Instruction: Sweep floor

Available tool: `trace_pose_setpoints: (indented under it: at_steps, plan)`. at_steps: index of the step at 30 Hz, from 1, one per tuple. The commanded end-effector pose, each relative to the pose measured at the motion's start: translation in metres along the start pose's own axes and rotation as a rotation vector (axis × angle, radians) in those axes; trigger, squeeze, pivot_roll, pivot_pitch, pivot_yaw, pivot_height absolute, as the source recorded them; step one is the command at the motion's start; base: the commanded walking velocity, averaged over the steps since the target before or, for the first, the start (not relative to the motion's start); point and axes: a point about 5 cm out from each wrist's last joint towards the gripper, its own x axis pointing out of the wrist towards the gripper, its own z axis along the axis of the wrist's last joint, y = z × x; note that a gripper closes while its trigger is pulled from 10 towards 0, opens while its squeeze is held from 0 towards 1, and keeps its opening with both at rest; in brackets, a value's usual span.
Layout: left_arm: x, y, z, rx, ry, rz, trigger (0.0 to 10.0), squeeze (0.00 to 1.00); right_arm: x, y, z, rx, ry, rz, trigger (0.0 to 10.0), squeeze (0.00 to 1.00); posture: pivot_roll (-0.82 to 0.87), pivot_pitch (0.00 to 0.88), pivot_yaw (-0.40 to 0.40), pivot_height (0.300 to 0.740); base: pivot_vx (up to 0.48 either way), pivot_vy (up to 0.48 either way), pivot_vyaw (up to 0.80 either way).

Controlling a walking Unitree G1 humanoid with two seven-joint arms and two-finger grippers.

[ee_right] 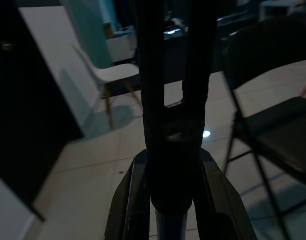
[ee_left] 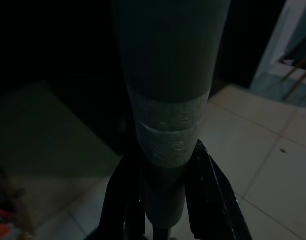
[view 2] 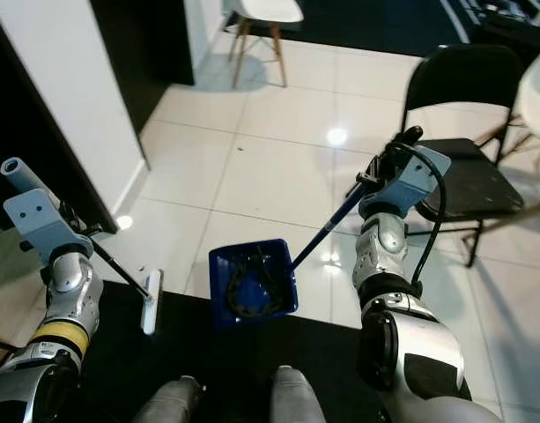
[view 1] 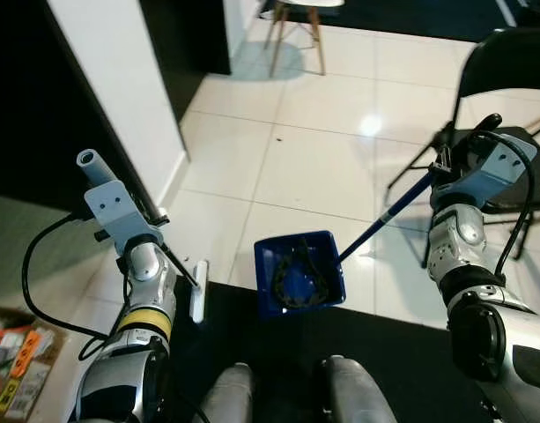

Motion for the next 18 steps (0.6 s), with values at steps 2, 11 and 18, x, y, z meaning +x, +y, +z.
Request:
trace_pose_setpoints:
  at_steps: [2, 11, 18]
  plan:
    - [0.002, -0.005, 0.005, 0.013, -0.031, 0.006, 10.0, 0.0, 0.003, 0.002, 0.008, 0.06, -0.05, -0.014, 10.0, 0.0, 0.03, 0.0, -0.019, 0.74, 0.0, 0.0, 0.8]
    - [0.004, 0.004, 0.002, 0.077, -0.007, 0.035, 10.0, 0.0, 0.003, 0.001, 0.008, 0.111, -0.049, -0.05, 10.0, 0.0, 0.03, 0.0, -0.015, 0.74, 0.0, 0.0, 0.8]
    - [0.008, 0.01, 0.004, 0.031, 0.006, -0.031, 10.0, 0.0, 0.004, 0.002, 0.009, 0.121, -0.051, -0.045, 10.0, 0.0, 0.04, 0.0, -0.007, 0.74, 0.0, 0.0, 0.8]
